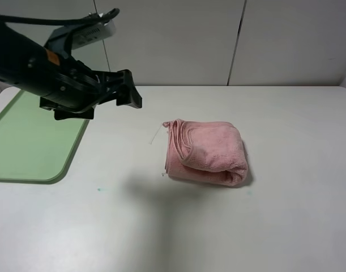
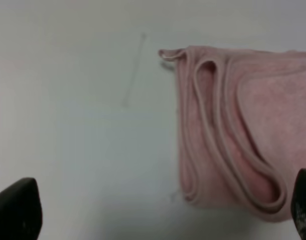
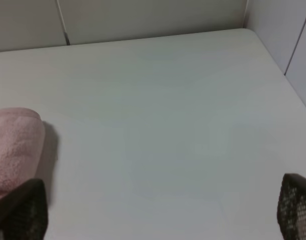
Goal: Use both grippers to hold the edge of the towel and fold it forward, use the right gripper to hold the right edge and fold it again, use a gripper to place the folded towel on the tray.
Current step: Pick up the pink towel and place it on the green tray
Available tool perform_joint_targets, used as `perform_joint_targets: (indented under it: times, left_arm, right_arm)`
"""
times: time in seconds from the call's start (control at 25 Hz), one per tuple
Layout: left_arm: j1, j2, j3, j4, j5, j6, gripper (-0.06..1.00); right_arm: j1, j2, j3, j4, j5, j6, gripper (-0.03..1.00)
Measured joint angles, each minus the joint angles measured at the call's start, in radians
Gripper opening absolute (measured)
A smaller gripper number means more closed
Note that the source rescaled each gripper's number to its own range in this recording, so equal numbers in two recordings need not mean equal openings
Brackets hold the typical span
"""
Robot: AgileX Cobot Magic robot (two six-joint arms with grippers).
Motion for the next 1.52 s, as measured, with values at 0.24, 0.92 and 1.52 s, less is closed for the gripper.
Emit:
perform_joint_targets:
  times: [0.24,0.92,1.52]
  left_arm:
    - [-0.038,0.155,-0.120,-0.138,0.000,-0.001,1.00]
    - [-0.081,0.462,-0.321,-0.192,0.032,-0.001,1.00]
    - [-0.114,0.677,-0.527,-0.180,0.122,0.000,1.00]
  right_arm:
    - [0.000,0.000,0.000,0.000,0.000,0.000,1.00]
    - [0.000,0.000,0.000,0.000,0.000,0.000,1.00]
    - [0.000,0.000,0.000,0.000,0.000,0.000,1.00]
